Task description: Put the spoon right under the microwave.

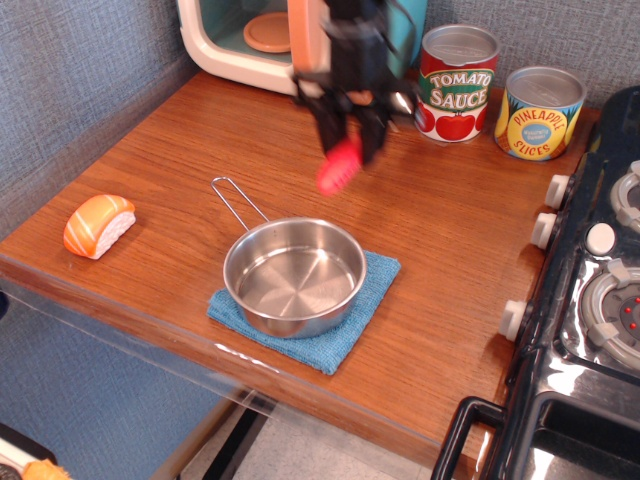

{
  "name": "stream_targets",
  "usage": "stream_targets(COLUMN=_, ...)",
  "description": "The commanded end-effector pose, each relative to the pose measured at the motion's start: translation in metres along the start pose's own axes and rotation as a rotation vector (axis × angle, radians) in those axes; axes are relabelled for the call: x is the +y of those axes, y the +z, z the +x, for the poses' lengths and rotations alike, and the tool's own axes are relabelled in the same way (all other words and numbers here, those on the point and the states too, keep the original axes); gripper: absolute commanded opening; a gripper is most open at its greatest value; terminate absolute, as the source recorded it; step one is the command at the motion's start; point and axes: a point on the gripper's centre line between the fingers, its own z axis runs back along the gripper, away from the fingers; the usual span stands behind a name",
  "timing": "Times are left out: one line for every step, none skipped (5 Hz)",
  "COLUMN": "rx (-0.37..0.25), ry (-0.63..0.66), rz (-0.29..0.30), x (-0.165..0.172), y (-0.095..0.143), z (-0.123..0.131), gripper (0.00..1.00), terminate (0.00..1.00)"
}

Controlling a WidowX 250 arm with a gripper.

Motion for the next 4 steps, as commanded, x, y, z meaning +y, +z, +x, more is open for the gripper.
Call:
stream_targets(rx=-0.096, ry=0.091, rz=0.049, x=0.094, y=0.045, z=-0.016, gripper=0.0, terminate=0.0)
stream_targets(rx=-0.05, ry=0.051, rz=0.051, x=0.14, y=0.023, z=-0.012, gripper=0.0, terminate=0.0)
stream_targets(rx=-0.004, ry=0.004, rz=0.069, x=0.161, y=-0.004, z=-0.003, gripper=0.0, terminate=0.0)
stream_targets(rx=0.02, ry=0.015, rz=0.096, x=0.176, y=-0.024, z=-0.005, gripper=0.0, terminate=0.0)
